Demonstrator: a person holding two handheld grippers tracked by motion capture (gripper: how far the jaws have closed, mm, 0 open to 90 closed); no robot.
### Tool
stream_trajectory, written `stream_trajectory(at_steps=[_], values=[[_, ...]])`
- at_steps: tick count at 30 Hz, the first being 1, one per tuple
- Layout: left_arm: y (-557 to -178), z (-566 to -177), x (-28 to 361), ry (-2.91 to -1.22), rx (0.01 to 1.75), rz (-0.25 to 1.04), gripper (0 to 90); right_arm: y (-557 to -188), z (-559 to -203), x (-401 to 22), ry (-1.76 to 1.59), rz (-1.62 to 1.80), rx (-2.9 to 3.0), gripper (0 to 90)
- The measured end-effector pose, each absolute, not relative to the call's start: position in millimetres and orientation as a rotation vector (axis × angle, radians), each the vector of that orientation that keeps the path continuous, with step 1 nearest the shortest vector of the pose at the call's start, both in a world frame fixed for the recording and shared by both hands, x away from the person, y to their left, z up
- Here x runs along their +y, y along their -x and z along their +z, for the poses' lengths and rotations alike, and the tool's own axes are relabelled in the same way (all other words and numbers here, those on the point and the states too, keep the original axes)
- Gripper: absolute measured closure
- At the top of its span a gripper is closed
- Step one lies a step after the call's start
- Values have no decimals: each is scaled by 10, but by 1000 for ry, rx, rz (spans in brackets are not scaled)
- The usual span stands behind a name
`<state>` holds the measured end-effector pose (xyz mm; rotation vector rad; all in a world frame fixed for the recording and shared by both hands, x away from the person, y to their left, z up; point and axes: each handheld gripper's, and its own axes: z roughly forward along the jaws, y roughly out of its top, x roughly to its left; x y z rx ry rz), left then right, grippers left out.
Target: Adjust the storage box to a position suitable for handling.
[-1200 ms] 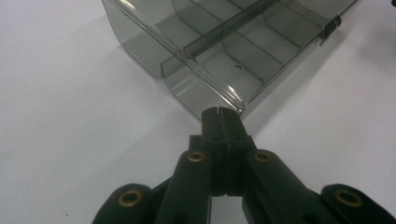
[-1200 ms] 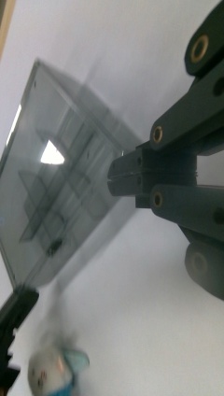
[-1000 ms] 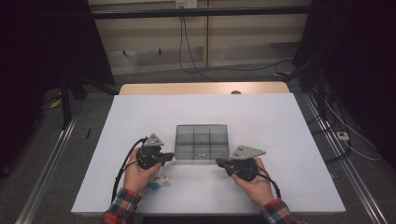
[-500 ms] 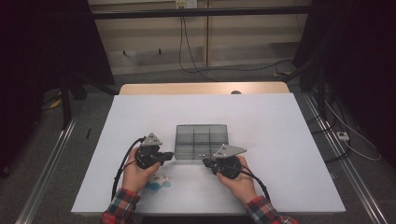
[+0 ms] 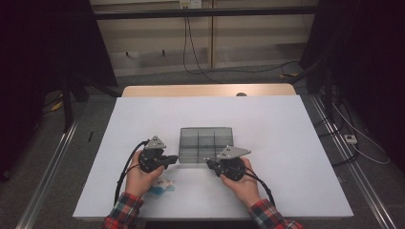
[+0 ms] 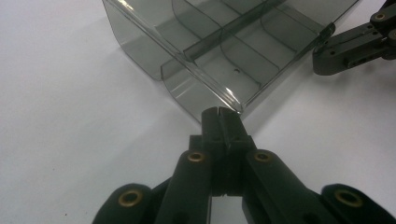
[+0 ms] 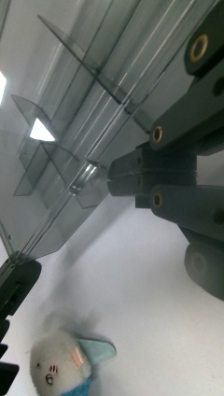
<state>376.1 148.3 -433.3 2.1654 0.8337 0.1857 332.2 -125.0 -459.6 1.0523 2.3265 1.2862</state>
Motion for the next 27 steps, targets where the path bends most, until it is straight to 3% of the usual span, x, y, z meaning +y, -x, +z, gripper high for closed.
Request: stream_trajectory(at_steps=[27], values=[[-3762,-4289,1491,-2143,832,188,900,-3306,-4524,-1279,-1017,1381,2254,900]])
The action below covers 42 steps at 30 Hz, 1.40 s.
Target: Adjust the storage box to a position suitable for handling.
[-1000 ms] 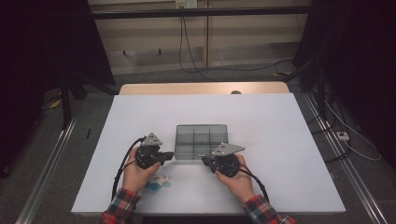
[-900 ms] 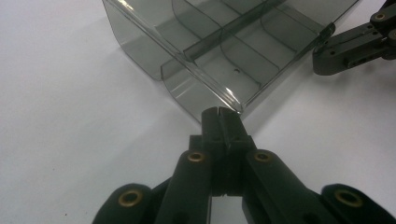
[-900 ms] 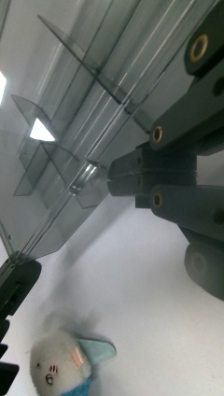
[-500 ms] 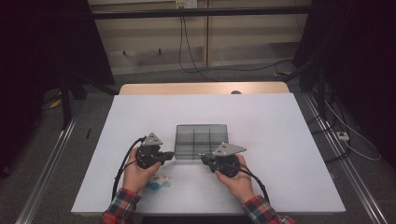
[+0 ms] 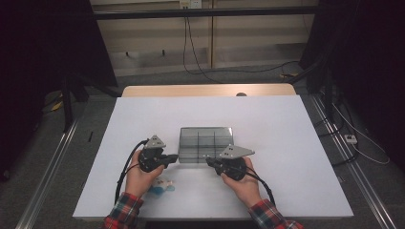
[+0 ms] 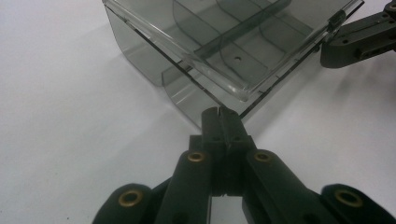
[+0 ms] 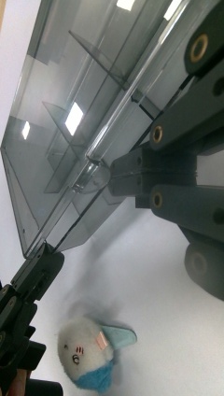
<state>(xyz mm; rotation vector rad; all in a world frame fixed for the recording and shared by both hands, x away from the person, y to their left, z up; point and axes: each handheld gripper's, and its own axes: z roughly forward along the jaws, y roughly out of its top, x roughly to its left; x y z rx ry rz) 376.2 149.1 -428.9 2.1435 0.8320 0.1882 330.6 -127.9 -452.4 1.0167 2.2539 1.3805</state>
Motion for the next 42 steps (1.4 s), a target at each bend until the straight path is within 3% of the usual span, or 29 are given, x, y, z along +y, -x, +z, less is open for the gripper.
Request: stream_trajectory(at_steps=[32,42], values=[[-3779,-4143,1436,-2048,812,194,900,-3339,-4365,-1502,-1063,1364,2158,900],[-3814,-4114,1425,-2024,812,180,900,-3371,-4344,-1770,-1129,1310,2094,777]])
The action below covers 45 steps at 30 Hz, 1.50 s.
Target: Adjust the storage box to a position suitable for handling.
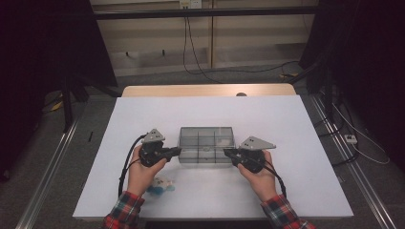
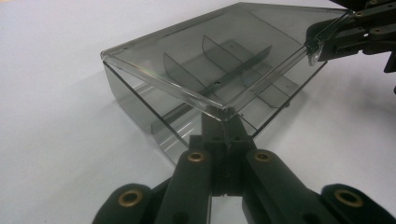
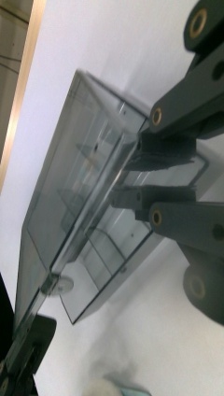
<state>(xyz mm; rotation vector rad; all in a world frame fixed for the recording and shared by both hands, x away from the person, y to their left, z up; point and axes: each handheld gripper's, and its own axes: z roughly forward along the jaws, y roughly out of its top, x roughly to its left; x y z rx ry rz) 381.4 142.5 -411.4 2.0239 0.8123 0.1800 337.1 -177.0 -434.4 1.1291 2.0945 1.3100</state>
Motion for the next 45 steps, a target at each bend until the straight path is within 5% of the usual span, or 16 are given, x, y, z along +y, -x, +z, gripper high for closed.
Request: stream_trajectory(at_steps=[13,38,45], values=[[-3826,-4088,1407,-2020,818,191,900,-3452,-4317,-1944,-1172,1242,2021,661],[-3889,-3998,1405,-2012,806,237,897,-3561,-4189,-1902,-1064,1234,2001,715],[-3947,-4016,1419,-2019,846,281,665,-3612,-4121,-1909,-1065,1248,1994,725]])
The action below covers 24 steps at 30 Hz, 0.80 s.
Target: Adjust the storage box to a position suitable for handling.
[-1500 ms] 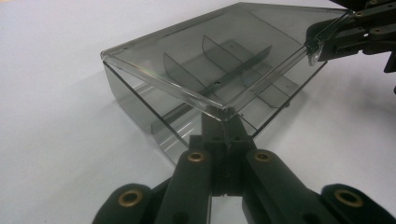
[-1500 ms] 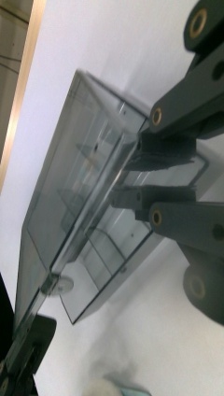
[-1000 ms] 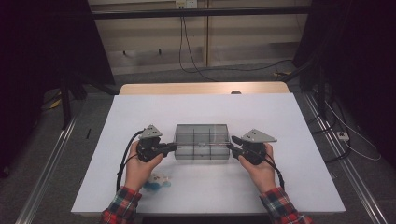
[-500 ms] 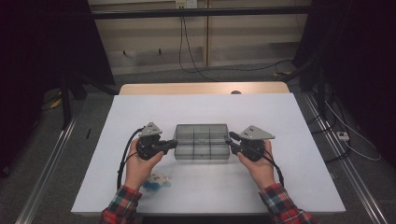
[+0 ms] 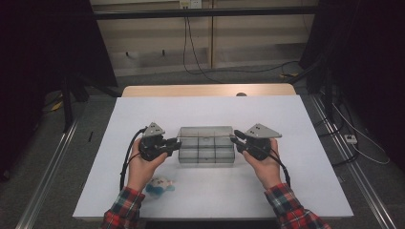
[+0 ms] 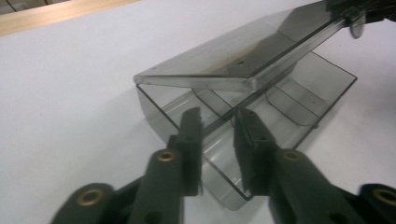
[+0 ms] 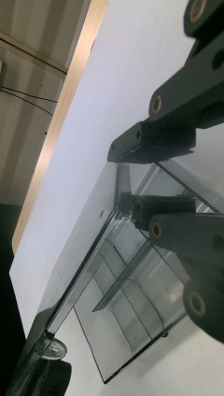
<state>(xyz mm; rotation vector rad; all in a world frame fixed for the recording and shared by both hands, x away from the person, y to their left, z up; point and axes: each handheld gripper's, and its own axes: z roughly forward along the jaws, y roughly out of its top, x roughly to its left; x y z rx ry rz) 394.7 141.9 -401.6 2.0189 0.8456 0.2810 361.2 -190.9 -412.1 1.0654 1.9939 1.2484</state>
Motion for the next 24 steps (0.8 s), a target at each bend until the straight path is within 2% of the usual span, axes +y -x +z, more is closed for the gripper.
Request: stream_trajectory(at_steps=[1,3,8,16,24], values=[[-3963,-4011,1429,-2012,849,294,665,-3612,-4121,-1909,-1065,1248,1994,725],[-3985,-3995,1437,-2003,855,292,586,-3624,-4115,-1913,-1077,1259,1992,726],[-4046,-3947,1421,-2008,856,316,539,-3639,-4124,-1926,-1089,1267,1993,736],[-4150,-3900,1372,-2001,828,317,544,-3667,-4111,-1937,-1098,1273,1986,756],[-4204,-3862,1343,-2008,795,337,649,-3714,-4067,-1937,-1097,1271,1981,763]])
